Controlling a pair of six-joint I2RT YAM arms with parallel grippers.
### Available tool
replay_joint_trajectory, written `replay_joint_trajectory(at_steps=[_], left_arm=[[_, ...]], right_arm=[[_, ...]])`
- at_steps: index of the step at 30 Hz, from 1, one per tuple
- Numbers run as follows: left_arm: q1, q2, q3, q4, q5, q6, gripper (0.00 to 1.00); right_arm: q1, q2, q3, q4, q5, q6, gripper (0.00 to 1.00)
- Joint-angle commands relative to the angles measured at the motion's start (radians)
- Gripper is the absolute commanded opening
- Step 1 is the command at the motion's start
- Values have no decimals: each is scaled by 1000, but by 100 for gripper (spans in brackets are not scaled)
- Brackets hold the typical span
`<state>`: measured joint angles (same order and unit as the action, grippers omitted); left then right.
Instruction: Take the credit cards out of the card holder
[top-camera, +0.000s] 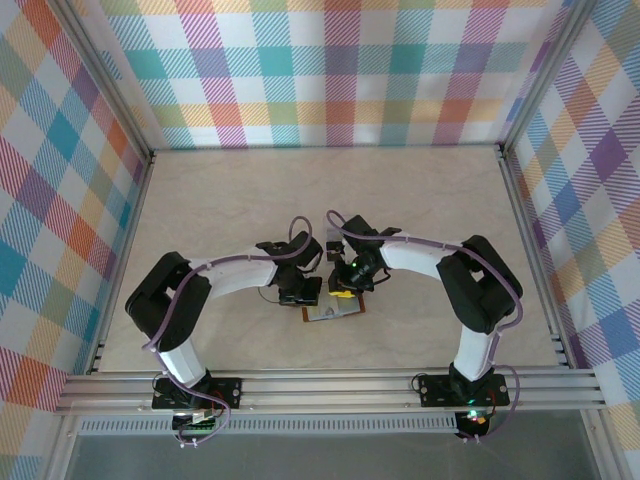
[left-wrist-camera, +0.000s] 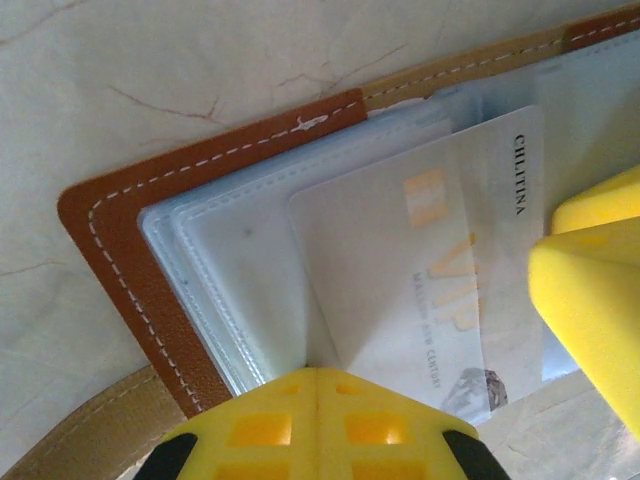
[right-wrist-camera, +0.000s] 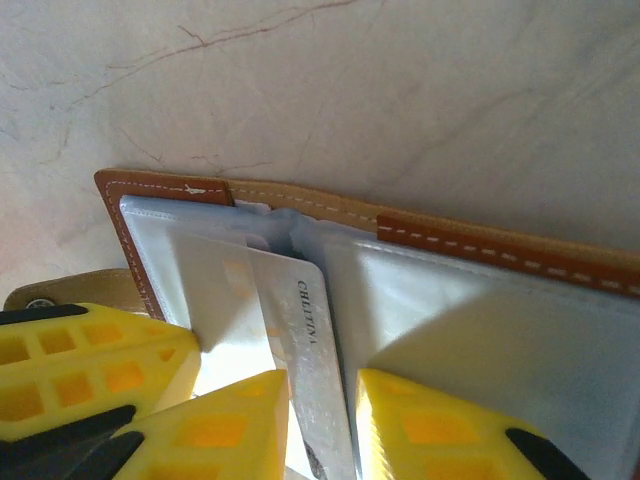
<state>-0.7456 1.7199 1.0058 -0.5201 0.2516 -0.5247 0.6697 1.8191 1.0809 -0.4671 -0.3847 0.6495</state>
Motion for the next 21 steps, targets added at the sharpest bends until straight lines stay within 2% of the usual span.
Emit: replay_joint_trajectory(at_steps=[1, 8, 16, 21], left_arm=[[-10, 27, 12, -55, -14, 24, 0], [-12, 38, 10, -60, -14, 25, 0], [-11, 49, 18, -69, -20, 25, 0], [-12, 55, 17, -66, -21, 22, 0]], right_arm=[[-15, 16, -23, 17, -50, -21, 26], [-40, 22, -58, 81, -148, -30, 26], [-67, -21, -135, 239, -284, -12, 24], [-72, -55, -161, 268, -300, -4, 20]])
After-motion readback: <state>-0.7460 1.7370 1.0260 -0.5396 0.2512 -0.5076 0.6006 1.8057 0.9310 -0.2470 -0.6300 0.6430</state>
